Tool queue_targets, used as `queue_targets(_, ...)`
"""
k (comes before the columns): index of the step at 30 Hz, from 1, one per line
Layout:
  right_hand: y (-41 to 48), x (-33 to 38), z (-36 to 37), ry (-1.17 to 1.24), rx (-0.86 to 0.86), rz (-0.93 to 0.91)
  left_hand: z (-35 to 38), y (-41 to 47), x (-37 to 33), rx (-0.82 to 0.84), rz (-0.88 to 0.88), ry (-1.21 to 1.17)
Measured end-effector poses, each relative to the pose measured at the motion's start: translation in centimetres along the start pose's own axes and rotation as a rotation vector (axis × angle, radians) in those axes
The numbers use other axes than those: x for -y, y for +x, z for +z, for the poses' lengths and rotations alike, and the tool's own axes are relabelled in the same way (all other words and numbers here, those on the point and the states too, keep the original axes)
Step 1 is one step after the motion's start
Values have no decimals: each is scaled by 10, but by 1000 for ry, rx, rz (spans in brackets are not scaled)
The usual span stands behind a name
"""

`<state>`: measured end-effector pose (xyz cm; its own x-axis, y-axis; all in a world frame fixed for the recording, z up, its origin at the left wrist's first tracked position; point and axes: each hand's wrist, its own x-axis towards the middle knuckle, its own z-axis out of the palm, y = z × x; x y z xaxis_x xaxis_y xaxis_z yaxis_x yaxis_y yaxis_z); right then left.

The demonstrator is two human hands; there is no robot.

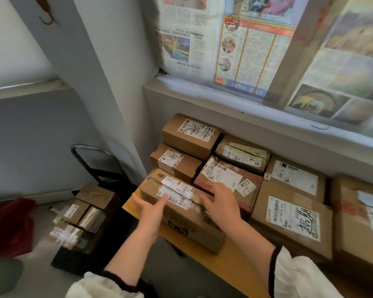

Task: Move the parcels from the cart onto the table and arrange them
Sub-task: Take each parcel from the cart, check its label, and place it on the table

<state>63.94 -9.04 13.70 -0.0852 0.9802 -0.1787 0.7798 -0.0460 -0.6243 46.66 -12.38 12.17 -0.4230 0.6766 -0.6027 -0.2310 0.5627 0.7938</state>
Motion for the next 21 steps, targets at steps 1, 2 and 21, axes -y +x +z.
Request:
queue_targets(1, -12, -5, -4, -3, -70, 22, -11, 15, -15, -61, 91, 135)
queue_targets(2, -25, -9, -7, 17, -100, 77, -23, 32, -28, -71, 169, 266)
queue_targets(21, -163, -153, -87, 665, -179, 779, 75, -39, 8, 547, 235, 794)
